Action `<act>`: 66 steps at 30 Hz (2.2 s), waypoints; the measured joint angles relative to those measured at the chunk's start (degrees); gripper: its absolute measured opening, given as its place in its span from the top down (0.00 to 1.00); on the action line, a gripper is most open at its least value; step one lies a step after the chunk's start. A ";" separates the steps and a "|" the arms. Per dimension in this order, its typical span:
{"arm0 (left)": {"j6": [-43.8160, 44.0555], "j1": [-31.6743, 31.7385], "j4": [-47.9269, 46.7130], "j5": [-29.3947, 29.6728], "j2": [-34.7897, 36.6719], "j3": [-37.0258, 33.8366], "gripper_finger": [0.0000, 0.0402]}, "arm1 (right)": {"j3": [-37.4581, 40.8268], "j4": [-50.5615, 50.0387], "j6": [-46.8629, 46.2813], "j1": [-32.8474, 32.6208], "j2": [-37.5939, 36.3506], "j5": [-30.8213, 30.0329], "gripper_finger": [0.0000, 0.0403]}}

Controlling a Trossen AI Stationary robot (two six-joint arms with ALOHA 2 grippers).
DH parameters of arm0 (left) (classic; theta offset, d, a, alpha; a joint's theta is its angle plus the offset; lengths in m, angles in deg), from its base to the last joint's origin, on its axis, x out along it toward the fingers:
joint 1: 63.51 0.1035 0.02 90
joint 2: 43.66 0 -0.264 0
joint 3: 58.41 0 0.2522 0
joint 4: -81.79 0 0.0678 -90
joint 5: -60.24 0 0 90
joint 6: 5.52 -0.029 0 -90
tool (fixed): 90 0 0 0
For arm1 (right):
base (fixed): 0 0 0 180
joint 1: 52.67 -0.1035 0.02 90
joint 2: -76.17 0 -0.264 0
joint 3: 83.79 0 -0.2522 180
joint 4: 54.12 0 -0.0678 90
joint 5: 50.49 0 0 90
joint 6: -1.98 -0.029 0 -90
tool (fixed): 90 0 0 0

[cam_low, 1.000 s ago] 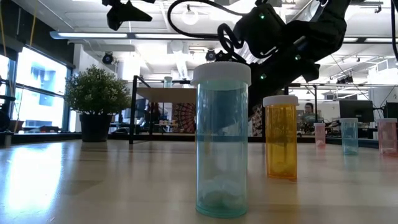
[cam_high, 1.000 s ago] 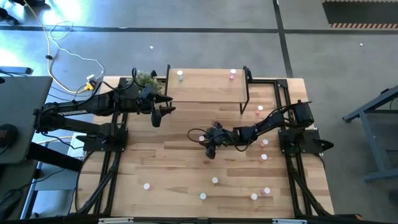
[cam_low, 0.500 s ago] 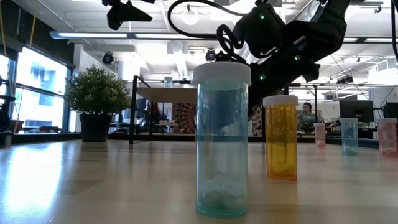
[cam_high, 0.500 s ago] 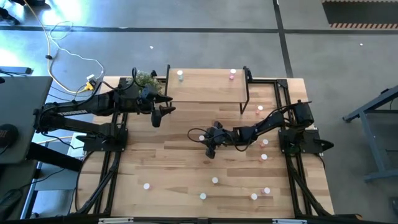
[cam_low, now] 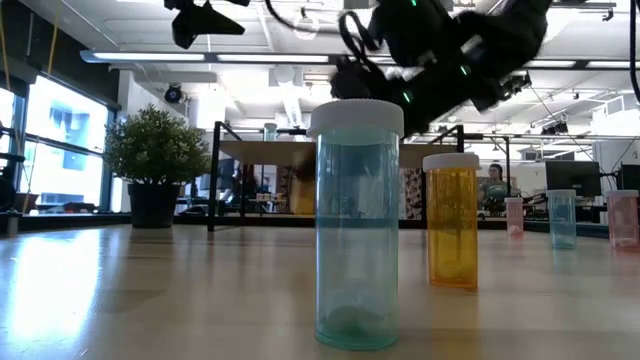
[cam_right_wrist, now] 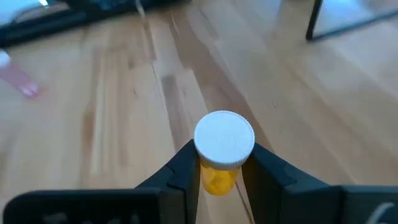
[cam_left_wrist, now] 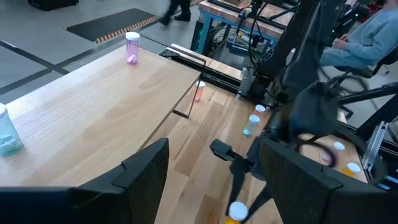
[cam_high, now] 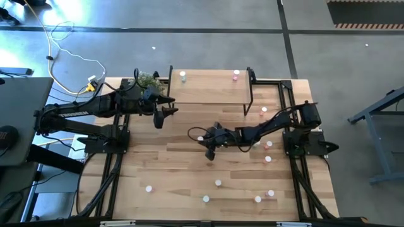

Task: Pick and place medicine bottles onto shelf by color
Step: Put the top left yellow pill bottle on the shelf

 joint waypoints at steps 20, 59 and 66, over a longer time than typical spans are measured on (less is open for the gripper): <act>-5.02 6.77 3.02 -3.24 0.86 0.02 0.39 | -22.55 -16.80 5.70 13.45 -1.61 -0.32 0.78; -4.52 10.93 3.06 -3.48 1.20 0.02 0.39 | -26.29 -25.49 16.85 30.96 -4.50 5.01 0.78; -4.52 10.93 3.06 -3.48 1.20 0.02 0.39 | -24.98 -23.91 16.99 32.29 -2.88 7.81 0.78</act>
